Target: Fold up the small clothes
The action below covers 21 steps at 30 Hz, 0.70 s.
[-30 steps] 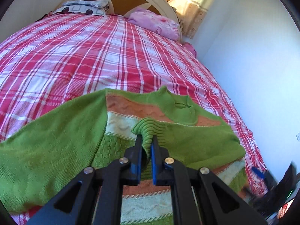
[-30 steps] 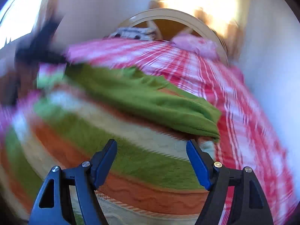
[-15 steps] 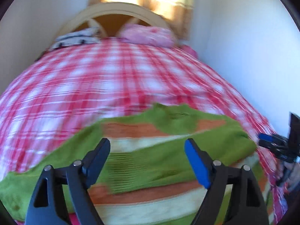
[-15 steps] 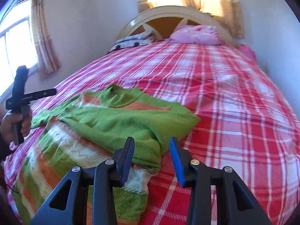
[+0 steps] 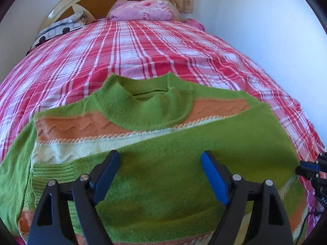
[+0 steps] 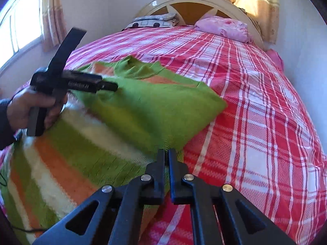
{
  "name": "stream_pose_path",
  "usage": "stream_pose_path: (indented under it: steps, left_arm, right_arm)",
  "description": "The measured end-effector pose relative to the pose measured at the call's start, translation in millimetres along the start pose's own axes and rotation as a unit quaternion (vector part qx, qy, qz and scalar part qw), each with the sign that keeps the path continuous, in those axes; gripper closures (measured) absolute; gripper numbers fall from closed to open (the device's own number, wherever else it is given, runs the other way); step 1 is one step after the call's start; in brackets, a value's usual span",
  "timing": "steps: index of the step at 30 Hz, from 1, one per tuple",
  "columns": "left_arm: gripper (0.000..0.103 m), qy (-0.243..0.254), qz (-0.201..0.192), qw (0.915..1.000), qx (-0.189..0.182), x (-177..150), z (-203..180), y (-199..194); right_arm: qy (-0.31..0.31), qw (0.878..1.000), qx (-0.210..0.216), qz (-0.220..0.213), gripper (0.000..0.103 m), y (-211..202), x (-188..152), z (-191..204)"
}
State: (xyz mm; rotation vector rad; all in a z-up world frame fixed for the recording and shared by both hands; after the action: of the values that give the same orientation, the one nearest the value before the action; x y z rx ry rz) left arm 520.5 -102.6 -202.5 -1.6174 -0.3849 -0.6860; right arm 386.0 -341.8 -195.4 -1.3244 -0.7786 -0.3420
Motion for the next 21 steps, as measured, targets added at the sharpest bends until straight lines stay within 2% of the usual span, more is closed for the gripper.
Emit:
stream_pose_path:
  steps: [2,6,8,9,10,11,14,17,18,19,21]
  left_arm:
    - [0.015,0.002,-0.004,1.0000,0.004,-1.6,-2.3,0.3]
    - [0.012,0.004,-0.007,1.0000,0.005,-2.8,-8.5,4.6]
    - [0.011,0.006,-0.010,0.9999,0.010,-2.7,-9.7,4.4]
    - [0.011,0.007,-0.011,0.9999,0.010,-2.3,-10.3,4.8]
    - [0.011,0.007,-0.013,0.9999,0.009,-3.1,-9.9,3.9]
    - [0.011,0.005,-0.014,0.9999,0.007,-3.2,-9.0,3.2]
    - [0.009,0.000,-0.014,0.9999,0.003,-3.3,-7.7,3.3]
    - [0.009,-0.005,-0.014,0.9999,-0.003,-3.7,-5.8,2.6]
    - [0.009,-0.008,-0.014,0.9999,-0.003,-3.9,-5.1,2.3]
    - [0.009,-0.014,-0.015,0.9998,0.000,-4.6,-3.2,0.6]
    - [0.009,-0.021,-0.029,0.9993,0.002,-6.4,0.1,-10.3]
  right_arm:
    - [0.011,1.000,0.006,0.003,0.101,-0.3,-0.8,-0.7]
    - [-0.012,1.000,-0.006,0.005,0.100,0.2,0.7,2.8]
    - [0.025,1.000,0.001,-0.013,0.094,-5.1,13.5,-14.7]
    - [0.048,0.999,0.004,-0.019,0.070,-5.9,19.0,-24.5]
    - [0.082,0.996,0.010,-0.030,0.038,-6.3,25.9,-38.0]
    - [0.117,0.992,0.012,-0.046,0.034,-5.4,33.6,-53.1]
    - [0.154,0.987,0.000,-0.033,0.044,15.4,50.0,-75.9]
    - [0.155,0.988,-0.012,-0.007,0.067,41.7,61.4,-76.8]
    - [0.157,0.988,-0.004,0.002,0.080,52.5,64.2,-74.4]
    - [0.155,0.988,0.000,0.006,0.086,59.3,68.8,-72.6]
    - [0.136,0.990,-0.027,0.007,0.086,63.7,75.6,-69.1]
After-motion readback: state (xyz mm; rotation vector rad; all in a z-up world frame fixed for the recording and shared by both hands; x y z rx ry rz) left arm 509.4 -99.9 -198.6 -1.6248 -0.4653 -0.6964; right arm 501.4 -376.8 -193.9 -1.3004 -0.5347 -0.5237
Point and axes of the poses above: each gripper's, at about its wrist camera, not at the fingertips, and y roughly the way its jaws point, z to its left, x to its top, the point moved 6 cm from there along y, roughly the way its jaws point, and after that the axes turned 4 degrees about x, right-handed, at the moved point
